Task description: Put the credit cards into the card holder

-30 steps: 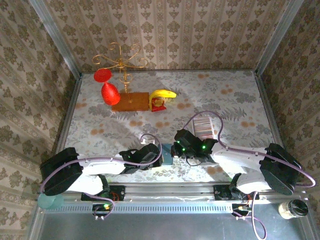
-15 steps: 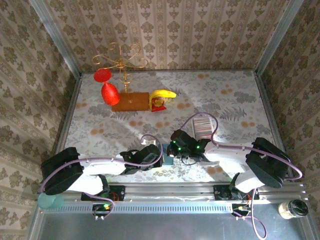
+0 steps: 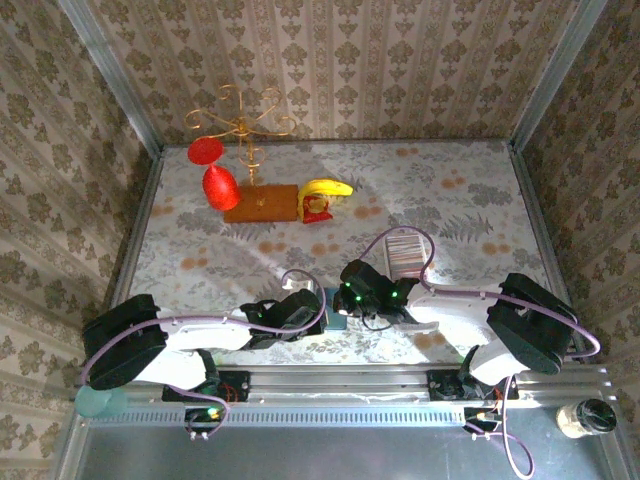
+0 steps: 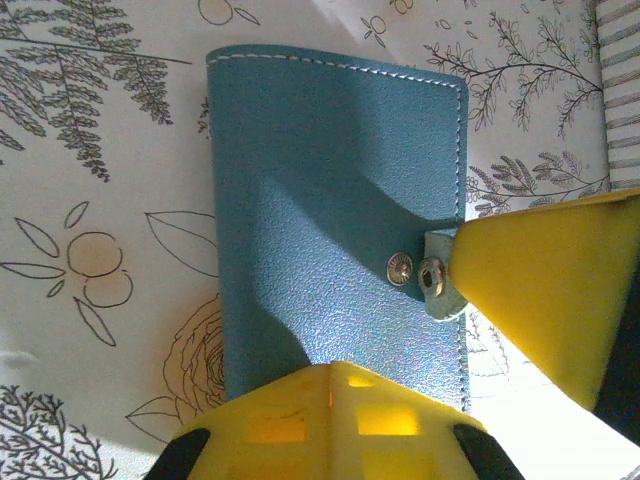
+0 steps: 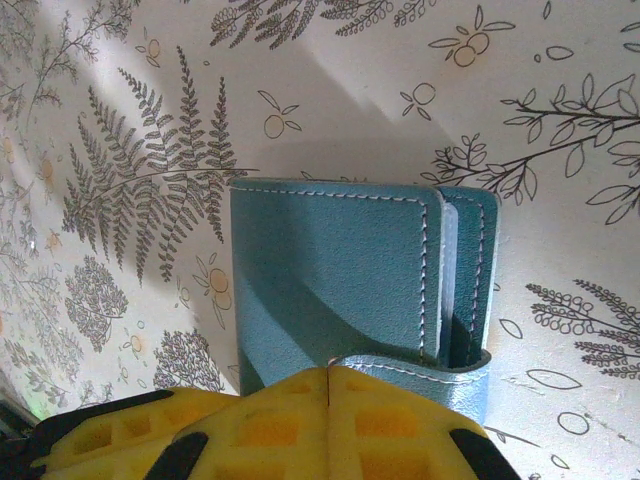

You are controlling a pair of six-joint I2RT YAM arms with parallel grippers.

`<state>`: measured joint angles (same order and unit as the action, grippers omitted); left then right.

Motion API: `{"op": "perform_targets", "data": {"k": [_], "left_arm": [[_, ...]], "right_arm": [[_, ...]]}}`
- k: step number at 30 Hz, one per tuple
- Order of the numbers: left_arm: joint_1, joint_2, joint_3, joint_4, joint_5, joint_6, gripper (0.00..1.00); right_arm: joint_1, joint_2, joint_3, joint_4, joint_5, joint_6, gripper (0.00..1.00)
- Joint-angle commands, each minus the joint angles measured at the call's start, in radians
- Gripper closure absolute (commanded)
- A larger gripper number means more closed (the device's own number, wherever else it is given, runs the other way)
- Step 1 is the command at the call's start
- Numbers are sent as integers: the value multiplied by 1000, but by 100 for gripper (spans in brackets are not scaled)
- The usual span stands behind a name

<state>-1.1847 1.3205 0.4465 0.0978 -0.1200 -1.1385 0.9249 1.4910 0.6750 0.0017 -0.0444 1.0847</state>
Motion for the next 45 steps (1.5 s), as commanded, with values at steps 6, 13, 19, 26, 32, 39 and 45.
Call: {"op": "perform_targets", "data": {"k": [6,13,19,26,32,39,45], "left_arm": [[-15,19,-8,-85,3,-15,100],[-15,13,-8,-92,3,-15,100],[-15,17,-8,-90,5,-17,100],[-15,13,-12,-90,4,-21,100],[-15,9,-14,-88,4,-23,100],[-15,8,-15,-84,6,-29,100],[-15,8,-15,-81,5,-32,100]], "right_arm": [[5,45,34,-1,-37,-3,100],[6,49,38,-27,-20,-2,100],[11,80,47,-26,-28,4,100],[17,101,39,-78,-2,8,100],[20,123,43,-148,34,14,100],[31,154,55,-213,78,7,100],[51,171,47,-237,107,6,100]]}}
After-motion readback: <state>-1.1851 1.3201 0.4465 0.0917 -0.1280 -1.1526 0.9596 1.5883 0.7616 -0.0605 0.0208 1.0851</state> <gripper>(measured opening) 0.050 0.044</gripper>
